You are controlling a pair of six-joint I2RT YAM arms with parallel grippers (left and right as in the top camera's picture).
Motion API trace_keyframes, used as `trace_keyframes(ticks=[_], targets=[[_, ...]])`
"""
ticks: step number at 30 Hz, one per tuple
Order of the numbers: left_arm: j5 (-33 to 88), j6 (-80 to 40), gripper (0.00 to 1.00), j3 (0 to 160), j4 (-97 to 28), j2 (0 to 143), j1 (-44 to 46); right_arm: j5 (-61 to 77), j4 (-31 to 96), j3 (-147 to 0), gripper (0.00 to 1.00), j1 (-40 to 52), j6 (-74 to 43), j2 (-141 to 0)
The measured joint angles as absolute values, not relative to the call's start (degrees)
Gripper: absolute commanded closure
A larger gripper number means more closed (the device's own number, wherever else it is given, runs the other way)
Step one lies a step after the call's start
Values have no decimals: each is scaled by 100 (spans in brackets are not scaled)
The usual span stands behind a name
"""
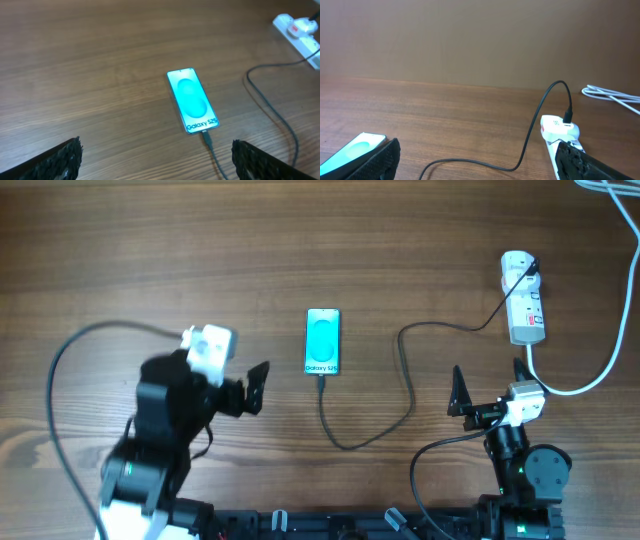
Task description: Plug charger to phone and switch on socket
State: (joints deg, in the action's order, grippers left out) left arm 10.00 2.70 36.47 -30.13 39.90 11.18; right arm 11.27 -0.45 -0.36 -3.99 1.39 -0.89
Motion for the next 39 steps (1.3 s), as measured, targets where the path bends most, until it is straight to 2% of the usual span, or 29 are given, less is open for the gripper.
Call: trace_keyframes(ticks=[6,13,19,28,33,39], targets=[[1046,296,0,2414,-2502,2062,698,1127,-43,-36,0,-399,139,-89],[1057,296,0,1592,-1949,886,552,1127,-45,-36,0,-399,139,-89],[1057,178,0,1031,-1090,480,196,1127,-45,-36,0,-399,139,-89],[1050,-119,0,506,-919,93,-67,1127,-45,-36,0,-399,139,-89],[1017,-191,0,309,-338,80,-209,1127,-43,-36,0,-399,139,-89],[626,-526,0,84,-204,78,-244,1127,-45,-36,0,-399,139,-89]])
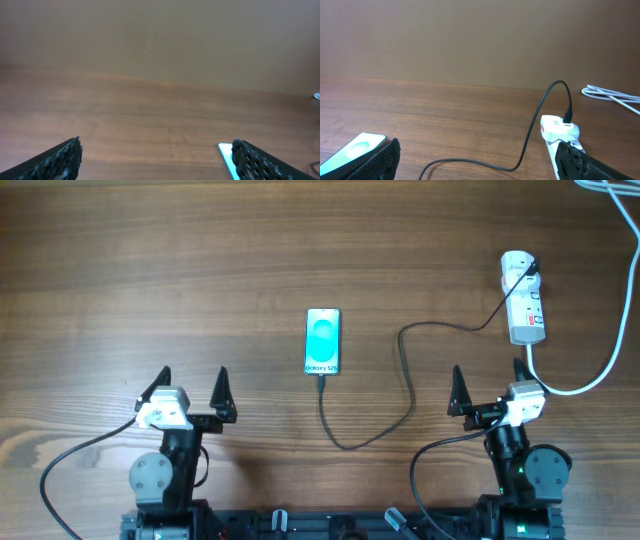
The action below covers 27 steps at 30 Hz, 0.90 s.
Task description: Plug charger to phone and switch on socket
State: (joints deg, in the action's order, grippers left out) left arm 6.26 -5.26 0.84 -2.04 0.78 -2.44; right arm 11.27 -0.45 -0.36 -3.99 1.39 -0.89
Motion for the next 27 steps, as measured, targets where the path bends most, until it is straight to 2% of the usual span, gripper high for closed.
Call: trace_keyframes(ticks=[27], targets=[[410,145,0,75,-408,78,-187,1127,-43,-36,0,-399,139,-89]])
